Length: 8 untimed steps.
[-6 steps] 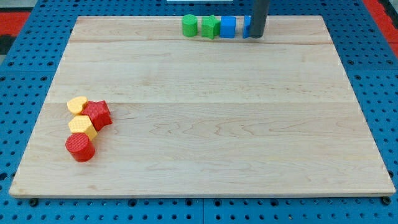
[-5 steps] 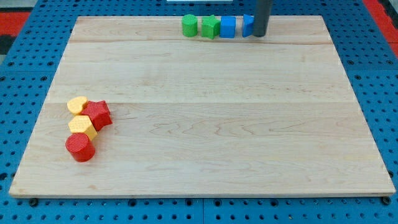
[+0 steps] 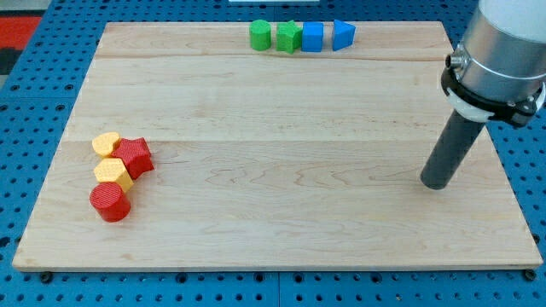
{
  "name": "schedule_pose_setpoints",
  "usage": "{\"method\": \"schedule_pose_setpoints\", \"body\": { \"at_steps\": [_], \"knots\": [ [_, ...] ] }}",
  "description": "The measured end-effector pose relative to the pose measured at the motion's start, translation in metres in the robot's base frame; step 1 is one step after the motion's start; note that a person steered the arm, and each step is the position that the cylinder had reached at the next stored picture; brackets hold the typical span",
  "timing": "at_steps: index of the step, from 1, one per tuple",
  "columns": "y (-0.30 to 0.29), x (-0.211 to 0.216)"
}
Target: Separate the red star from the group of blocks
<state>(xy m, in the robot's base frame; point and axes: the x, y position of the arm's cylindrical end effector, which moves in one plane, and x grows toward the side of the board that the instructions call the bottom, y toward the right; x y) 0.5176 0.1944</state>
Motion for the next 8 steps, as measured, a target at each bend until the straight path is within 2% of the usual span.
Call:
{"method": "schedule_pose_setpoints", "body": {
  "at_steps": [1,2,3,4,5,6,8],
  "knots": [
    [0.0,0.0],
    [-0.016,0.026],
    [-0.099,0.05],
    [-0.211,0.042],
    [-0.28,0.042],
    [-0.335,0.041],
    [-0.384,0.03]
  ]
}}
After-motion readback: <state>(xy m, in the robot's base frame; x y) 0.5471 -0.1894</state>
